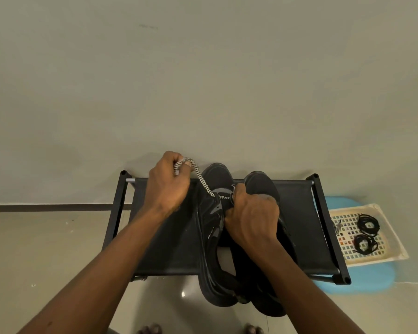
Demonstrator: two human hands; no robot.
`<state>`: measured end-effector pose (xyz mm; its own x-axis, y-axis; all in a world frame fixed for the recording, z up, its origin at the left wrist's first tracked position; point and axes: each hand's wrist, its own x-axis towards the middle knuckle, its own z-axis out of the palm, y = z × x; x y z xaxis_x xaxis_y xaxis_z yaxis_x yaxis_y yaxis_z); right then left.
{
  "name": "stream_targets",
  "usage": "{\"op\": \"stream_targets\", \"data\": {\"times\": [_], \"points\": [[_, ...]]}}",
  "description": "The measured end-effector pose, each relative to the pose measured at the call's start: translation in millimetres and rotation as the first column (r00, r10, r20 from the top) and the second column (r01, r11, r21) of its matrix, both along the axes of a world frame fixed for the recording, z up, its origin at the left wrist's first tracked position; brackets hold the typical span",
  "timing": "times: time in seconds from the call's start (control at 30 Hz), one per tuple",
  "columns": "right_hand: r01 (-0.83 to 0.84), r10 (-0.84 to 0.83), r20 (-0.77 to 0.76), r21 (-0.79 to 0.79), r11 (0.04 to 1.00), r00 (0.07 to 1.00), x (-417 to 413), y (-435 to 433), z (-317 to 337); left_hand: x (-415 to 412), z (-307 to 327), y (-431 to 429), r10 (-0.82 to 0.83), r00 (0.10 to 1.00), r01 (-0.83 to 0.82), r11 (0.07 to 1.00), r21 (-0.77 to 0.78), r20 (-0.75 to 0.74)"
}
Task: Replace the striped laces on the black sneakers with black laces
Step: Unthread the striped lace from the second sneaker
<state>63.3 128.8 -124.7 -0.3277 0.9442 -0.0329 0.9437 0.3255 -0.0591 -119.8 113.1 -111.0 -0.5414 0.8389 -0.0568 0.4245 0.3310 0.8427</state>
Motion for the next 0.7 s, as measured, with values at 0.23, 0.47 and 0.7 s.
{"op": "stream_targets", "data": {"times": [0.23,0.47,0.7], "points": [[-0.008,0.009,0.035,-0.028,1.000,0.999,2,3,0,8,-1,-1,-0.313,0.950,0.313,0.941,-0.126,0.020],[0.014,-0.012,0.045,-0.046,0.999,0.999,1,1,2,13,-7,-5,-0.442,0.864,0.343,0.868,-0.361,-0.242],[0.024,-0.020,0.087,-0.041,0.999,0.996,3,3,6,-3,12,-3,-0.362,0.869,0.237,0.904,-0.356,-0.338]]}}
